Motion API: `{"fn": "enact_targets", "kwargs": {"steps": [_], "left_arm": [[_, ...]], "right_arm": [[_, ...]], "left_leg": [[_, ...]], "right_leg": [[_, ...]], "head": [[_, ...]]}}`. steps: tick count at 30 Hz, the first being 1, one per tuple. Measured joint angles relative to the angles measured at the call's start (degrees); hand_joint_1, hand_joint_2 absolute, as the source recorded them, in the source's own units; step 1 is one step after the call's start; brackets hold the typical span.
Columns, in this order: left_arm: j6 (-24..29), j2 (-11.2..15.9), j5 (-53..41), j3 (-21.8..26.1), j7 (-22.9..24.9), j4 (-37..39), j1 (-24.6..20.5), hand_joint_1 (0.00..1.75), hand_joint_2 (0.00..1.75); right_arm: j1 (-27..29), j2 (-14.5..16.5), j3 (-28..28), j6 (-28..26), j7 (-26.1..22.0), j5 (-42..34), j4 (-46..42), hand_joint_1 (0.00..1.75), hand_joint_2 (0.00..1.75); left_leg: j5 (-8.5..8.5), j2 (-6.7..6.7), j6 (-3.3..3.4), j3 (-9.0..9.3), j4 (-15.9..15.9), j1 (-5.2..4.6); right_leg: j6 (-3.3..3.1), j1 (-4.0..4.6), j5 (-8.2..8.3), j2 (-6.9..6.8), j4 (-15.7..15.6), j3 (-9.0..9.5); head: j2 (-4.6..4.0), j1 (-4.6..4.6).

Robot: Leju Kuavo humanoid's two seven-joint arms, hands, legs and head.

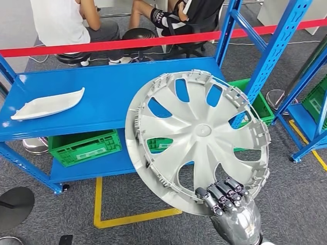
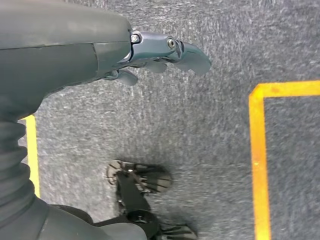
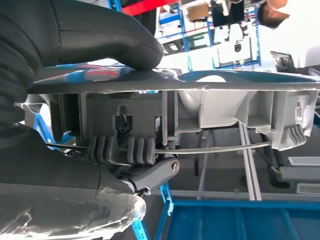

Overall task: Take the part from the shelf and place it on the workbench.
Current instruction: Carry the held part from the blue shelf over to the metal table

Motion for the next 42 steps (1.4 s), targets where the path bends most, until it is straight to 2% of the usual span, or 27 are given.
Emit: {"fn": "enact_targets", "kwargs": {"steps": [2, 3, 5, 7, 9, 11, 13, 14, 16, 18, 19, 20, 21, 23, 25, 26, 28, 29, 30, 32, 33, 34, 36, 38, 40, 41, 42], "left_arm": [[0.0, 0.1, -0.4, -0.3, 0.2, 0.0, 0.0, 0.00, 1.75], [0.0, 0.1, -0.6, -0.4, 0.2, 0.0, -0.1, 0.00, 1.75], [0.0, 0.2, -0.9, -0.8, 0.2, 0.0, -0.1, 0.00, 1.75], [0.1, 0.4, -1.3, -1.3, 0.4, 0.0, -0.3, 0.00, 1.75], [0.1, 0.5, -1.6, -1.7, 0.6, 0.1, -0.5, 0.00, 1.75], [0.3, 0.6, -1.9, -2.0, 0.9, 0.1, -0.6, 0.00, 1.75], [0.4, 0.7, -2.0, -2.3, 1.2, 0.1, -0.7, 0.00, 1.75], [0.4, 0.7, -2.1, -2.4, 1.3, 0.1, -0.7, 0.00, 1.75], [0.4, 0.9, -2.4, -2.8, 1.5, 0.1, -0.6, 0.00, 1.75], [0.4, 1.0, -2.7, -3.1, 1.9, 0.1, -0.6, 0.00, 1.75], [0.5, 1.1, -2.8, -3.2, 2.0, 0.1, -0.7, 0.00, 1.75], [0.5, 1.2, -2.8, -3.3, 2.1, 0.1, -0.7, 0.00, 1.75], [0.6, 1.3, -2.9, -3.4, 2.2, 0.1, -0.7, 0.00, 1.75], [0.6, 1.5, -3.1, -3.7, 2.3, 0.1, -0.9, 0.00, 1.75], [0.6, 1.7, -3.5, -4.1, 2.4, 0.2, -1.2, 0.00, 1.75], [0.6, 1.7, -3.7, -4.3, 2.5, 0.2, -1.3, 0.00, 1.75], [1.0, 1.7, -4.4, -4.7, 2.9, 0.3, -1.4, 0.00, 1.75], [1.4, 1.6, -4.8, -5.1, 3.0, 0.4, -1.5, 0.00, 1.75], [1.9, 1.6, -5.2, -5.4, 3.1, 0.4, -1.5, 0.00, 1.75], [2.7, 1.5, -5.7, -6.1, 3.2, 0.5, -1.4, 0.00, 1.75], [2.9, 1.5, -5.8, -6.3, 3.1, 0.5, -1.4, 0.00, 1.75], [3.1, 1.5, -5.9, -6.5, 3.0, 0.5, -1.4, 0.00, 1.75], [3.3, 1.4, -6.4, -7.1, 2.7, 0.5, -1.4, 0.00, 1.75], [4.0, 1.3, -7.0, -7.7, 1.9, 0.5, -1.4, 0.00, 1.75], [5.6, 1.0, -7.5, -8.4, 1.0, 0.5, -1.4, 0.00, 1.75], [6.4, 0.9, -7.5, -8.7, 0.7, 0.5, -1.4, 0.00, 1.75], [7.1, 0.7, -7.5, -9.0, 0.5, 0.6, -1.4, 0.00, 1.75]], "right_arm": [[0.4, 0.0, -0.3, 0.0, 0.3, -0.1, -0.4, 1.75, 1.75], [0.6, 0.0, -0.5, 0.0, 0.4, -0.1, -0.5, 1.75, 1.75], [1.0, 0.0, -0.8, 0.0, 0.4, -0.1, -0.9, 1.75, 1.75], [1.5, 0.0, -1.2, 0.0, 0.4, -0.1, -1.3, 1.75, 1.75], [1.8, 0.0, -1.7, 0.0, 0.2, -0.1, -1.8, 1.75, 1.75], [2.3, 0.0, -2.2, 0.0, -0.1, -0.2, -2.4, 1.75, 1.75], [2.8, 0.0, -2.7, 0.0, -0.1, -0.1, -2.8, 1.75, 1.75], [3.0, 0.0, -2.8, 0.0, -0.1, -0.1, -2.9, 1.75, 1.75], [3.3, 0.1, -3.2, 0.0, -0.2, -0.1, -3.2, 1.75, 1.75], [3.7, 0.2, -3.5, 0.0, -0.4, -0.1, -3.4, 1.75, 1.75], [3.9, 0.3, -3.6, 0.0, -0.4, -0.1, -3.5, 1.75, 1.75], [4.1, 0.4, -3.7, 0.0, -0.4, -0.1, -3.5, 1.75, 1.75], [4.2, 0.4, -3.8, 0.0, -0.4, -0.1, -3.6, 1.75, 1.75], [4.5, 0.5, -4.0, 0.0, -0.4, -0.1, -3.7, 1.75, 1.75], [4.8, 0.6, -4.2, 0.0, -0.4, -0.1, -4.0, 1.75, 1.75], [5.0, 0.6, -4.3, 0.0, -0.4, -0.1, -4.2, 1.75, 1.75], [5.2, 0.6, -4.5, 0.0, -0.3, 0.0, -4.5, 1.75, 1.75], [5.3, 0.7, -4.6, 0.0, -0.3, 0.0, -4.6, 1.75, 1.75], [5.4, 0.7, -4.6, 0.0, -0.2, 0.0, -4.7, 1.75, 1.75], [5.5, 0.7, -4.8, 0.0, -0.1, 0.0, -4.8, 1.75, 1.75], [5.6, 0.7, -4.9, 0.0, -0.1, 0.0, -4.9, 1.75, 1.75], [5.8, 0.8, -4.9, 0.0, 0.0, 0.0, -5.0, 1.75, 1.75], [6.3, 1.0, -5.1, 0.0, 0.1, 0.0, -5.1, 1.75, 1.75], [6.8, 1.2, -5.3, 0.0, 0.3, 0.0, -5.4, 1.75, 1.75], [7.3, 1.4, -5.5, 0.0, 0.4, -0.1, -5.8, 1.75, 1.75], [7.6, 1.5, -5.6, 0.0, 0.4, -0.1, -6.0, 1.75, 1.75], [7.9, 1.7, -5.7, 0.0, 0.3, -0.1, -6.1, 1.75, 1.75]], "left_leg": [[1.33, 0.77, 0.40, -1.55, 0.1, -0.14], [2.02, 1.23, 0.43, -2.46, 0.2, -0.22], [3.27, 2.25, 0.37, -4.34, 0.4, -0.34], [4.34, 3.12, 0.06, -5.95, 0.8, -0.40], [5.24, 3.78, -0.47, -6.95, 1.2, -0.59], [6.28, 4.56, -1.08, -7.41, 1.3, -0.61], [6.65, 4.79, -1.86, -7.80, 1.3, -0.39], [5.43, 4.11, -2.31, -8.15, 2.0, -0.30], [0.07, 2.02, -2.98, -9.48, 6.5, -0.20], [-5.07, 1.00, -3.10, -11.02, 13.9, -0.18], [-5.89, 0.84, -3.04, -11.14, 16.7, -0.18], [-5.20, 0.72, -2.92, -10.33, 17.4, -0.19], [-3.68, 0.50, -2.73, -8.57, 16.1, -0.19], [-1.52, -1.37, -2.09, -2.60, 8.6, -0.22], [-2.03, -3.49, -1.43, 2.31, 1.1, -0.23], [-2.47, -3.88, -1.16, 3.25, -0.6, -0.33], [-1.76, -2.82, -0.54, 2.57, -0.9, -0.40], [-1.14, -2.11, -0.05, 2.00, -0.9, -0.37], [-0.44, -1.34, 0.38, 1.33, -1.0, -0.30], [0.93, 0.08, 0.85, -0.21, -1.0, -0.32], [1.57, 0.79, 0.86, -1.01, -1.0, -0.37], [2.27, 1.52, 0.80, -1.91, -0.9, -0.40], [3.56, 2.90, 0.55, -3.81, -0.6, -0.42], [4.63, 4.00, 0.06, -5.57, -0.1, -0.47], [5.57, 4.84, -0.56, -6.65, 0.5, -0.59], [6.07, 5.20, -0.84, -6.93, 0.6, -0.57], [6.60, 5.59, -1.12, -7.15, 0.7, -0.48]], "right_leg": [[0.35, -0.01, -6.15, -0.80, 7.3, -1.73], [0.53, 0.00, -7.78, -0.93, 11.1, -2.21], [0.65, 0.00, -6.74, -1.07, 14.1, -0.96], [0.55, 0.01, -3.91, -1.93, 9.2, 4.32], [0.30, 0.29, -4.57, -3.65, 0.2, 10.99], [-0.35, 0.77, -6.06, -4.24, -4.5, 13.30], [-1.46, 0.87, -5.29, -3.46, -4.8, 12.04], [-1.99, 0.80, -4.64, -3.07, -4.8, 11.39], [-2.71, 0.62, -3.13, -2.23, -4.9, 9.94], [-2.95, 0.65, -1.42, -1.08, -4.7, 8.08], [-2.92, 0.67, -0.53, -0.42, -4.6, 6.99], [-2.83, 0.68, 0.26, 0.21, -4.5, 5.87], [-2.72, 0.67, 1.00, 0.83, -4.3, 4.81], [-2.39, 0.68, 2.43, 2.01, -4.1, 3.00], [-1.87, 0.74, 3.93, 2.97, -4.0, 1.86], [-1.51, 0.70, 4.69, 3.41, -4.2, 1.55], [-0.81, 0.55, 5.91, 4.11, -4.6, 1.07], [-0.51, 0.51, 5.08, 3.55, -4.1, 0.53], [-0.25, 0.51, 3.04, 2.53, -2.5, -0.21], [0.24, 0.41, -3.55, -0.07, 4.2, -1.98], [0.49, 0.33, -6.02, -0.69, 8.2, -2.59], [0.73, 0.23, -7.01, -0.99, 11.5, -2.75], [1.07, 0.05, -5.01, -1.30, 13.2, -0.67], [1.33, -0.08, -3.09, -2.56, 6.8, 5.65], [0.92, 0.22, -4.56, -4.11, -2.1, 11.97], [0.54, 0.48, -5.48, -4.42, -4.6, 13.32], [-0.05, 0.73, -5.53, -4.16, -5.5, 13.22]], "head": [[0.00, 0.20], [0.00, 0.21], [0.00, 0.21], [0.00, 0.20], [0.00, 0.20], [0.00, 0.18], [0.00, 0.16], [0.00, 0.12], [0.00, 0.05], [0.00, 0.05], [0.00, 0.06], [0.00, 0.06], [0.00, 0.06], [0.00, 0.05], [0.00, 0.12], [0.00, 0.10], [0.00, 0.05], [0.00, 0.13], [0.00, 0.29], [0.00, 0.61], [0.00, 0.65], [0.00, 0.65], [0.00, 0.65], [0.00, 0.67], [0.00, 0.65], [0.00, 0.73], [0.00, 0.79]]}}
